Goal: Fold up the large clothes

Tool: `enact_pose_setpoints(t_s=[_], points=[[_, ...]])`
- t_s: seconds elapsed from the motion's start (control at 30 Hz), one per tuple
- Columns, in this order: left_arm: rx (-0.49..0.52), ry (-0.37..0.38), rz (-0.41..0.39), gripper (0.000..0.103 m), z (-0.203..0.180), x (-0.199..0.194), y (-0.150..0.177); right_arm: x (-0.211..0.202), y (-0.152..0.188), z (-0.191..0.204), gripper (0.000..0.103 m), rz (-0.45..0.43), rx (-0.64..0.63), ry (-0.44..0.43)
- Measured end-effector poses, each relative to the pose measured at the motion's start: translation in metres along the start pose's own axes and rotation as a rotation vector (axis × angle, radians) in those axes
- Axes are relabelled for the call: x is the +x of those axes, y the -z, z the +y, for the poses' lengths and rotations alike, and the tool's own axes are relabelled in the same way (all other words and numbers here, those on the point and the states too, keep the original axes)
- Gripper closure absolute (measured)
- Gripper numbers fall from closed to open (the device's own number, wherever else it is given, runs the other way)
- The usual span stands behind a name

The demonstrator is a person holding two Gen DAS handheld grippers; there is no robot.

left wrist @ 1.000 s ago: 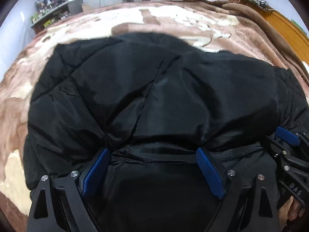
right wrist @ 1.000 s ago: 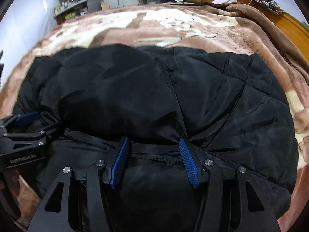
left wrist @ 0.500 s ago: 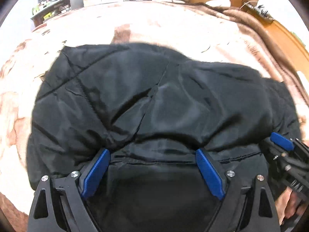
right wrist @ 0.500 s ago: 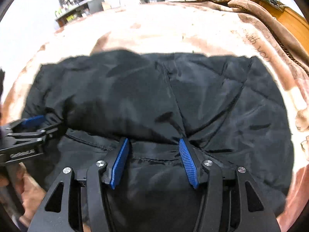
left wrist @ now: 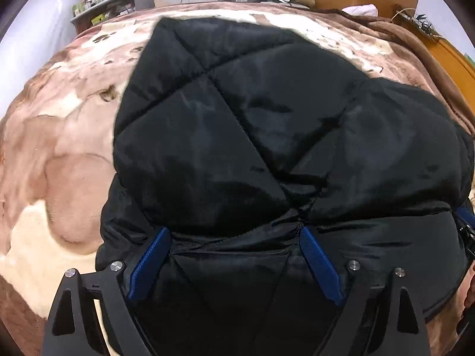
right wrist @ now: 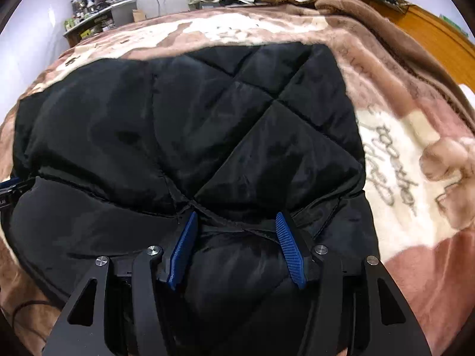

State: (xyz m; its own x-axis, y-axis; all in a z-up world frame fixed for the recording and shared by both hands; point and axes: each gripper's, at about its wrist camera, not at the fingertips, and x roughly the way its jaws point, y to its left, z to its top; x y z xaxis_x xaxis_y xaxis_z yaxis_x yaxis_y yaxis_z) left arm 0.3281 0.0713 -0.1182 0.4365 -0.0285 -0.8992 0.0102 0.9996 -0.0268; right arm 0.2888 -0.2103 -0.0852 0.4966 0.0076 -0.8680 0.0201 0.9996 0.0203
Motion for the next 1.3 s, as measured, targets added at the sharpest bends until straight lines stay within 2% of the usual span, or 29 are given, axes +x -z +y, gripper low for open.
enact_pose_setpoints(t_s=[0.2, 0.33, 0.47, 0.57, 0.67, 0.73, 0.77, 0.9, 1.1, 1.17, 1.3], points=[[-0.016, 0.035, 0.027, 0.013, 0.005, 0.008, 0.002, 0.011, 0.003, -0.006, 0.048, 0.032, 0.018, -0.041], [-0.013, 0.014, 0.033, 0.013, 0.004, 0.003, 0.001, 0.007, 0.003, -0.005, 0.048, 0.034, 0.022, -0.019], [-0.016, 0.037, 0.026, 0.015, 0.008, -0.019, -0.006, -0.012, -0.003, 0.001, 0.048, 0.024, 0.005, -0.02], [0.004, 0.031, -0.009, 0.019, 0.02, -0.042, -0.006, -0.039, -0.007, 0.001, 0.048, -0.029, -0.015, -0.021], [-0.012, -0.041, -0.053, 0.019, 0.035, -0.053, 0.0, -0.052, 0.0, -0.009, 0.048, -0.043, 0.011, -0.014], [-0.042, -0.059, -0.037, 0.019, 0.044, -0.044, 0.005, -0.048, 0.006, -0.012, 0.048, -0.031, 0.012, 0.001], [-0.049, -0.038, -0.015, 0.019, 0.049, -0.037, 0.008, -0.04, 0.008, -0.011, 0.048, -0.013, 0.005, 0.001], [-0.029, -0.062, 0.007, 0.018, 0.05, -0.018, 0.007, -0.016, 0.004, -0.006, 0.047, 0.028, 0.041, -0.001], [-0.014, -0.079, 0.035, 0.017, 0.039, -0.012, -0.002, -0.017, 0.001, -0.011, 0.046, 0.04, 0.028, -0.016], [-0.021, -0.061, 0.034, 0.018, 0.04, -0.021, -0.011, -0.026, -0.003, -0.014, 0.046, 0.045, 0.023, -0.031], [-0.069, 0.061, 0.014, 0.018, 0.065, -0.044, -0.015, -0.05, -0.008, -0.026, 0.045, 0.011, 0.003, -0.083]])
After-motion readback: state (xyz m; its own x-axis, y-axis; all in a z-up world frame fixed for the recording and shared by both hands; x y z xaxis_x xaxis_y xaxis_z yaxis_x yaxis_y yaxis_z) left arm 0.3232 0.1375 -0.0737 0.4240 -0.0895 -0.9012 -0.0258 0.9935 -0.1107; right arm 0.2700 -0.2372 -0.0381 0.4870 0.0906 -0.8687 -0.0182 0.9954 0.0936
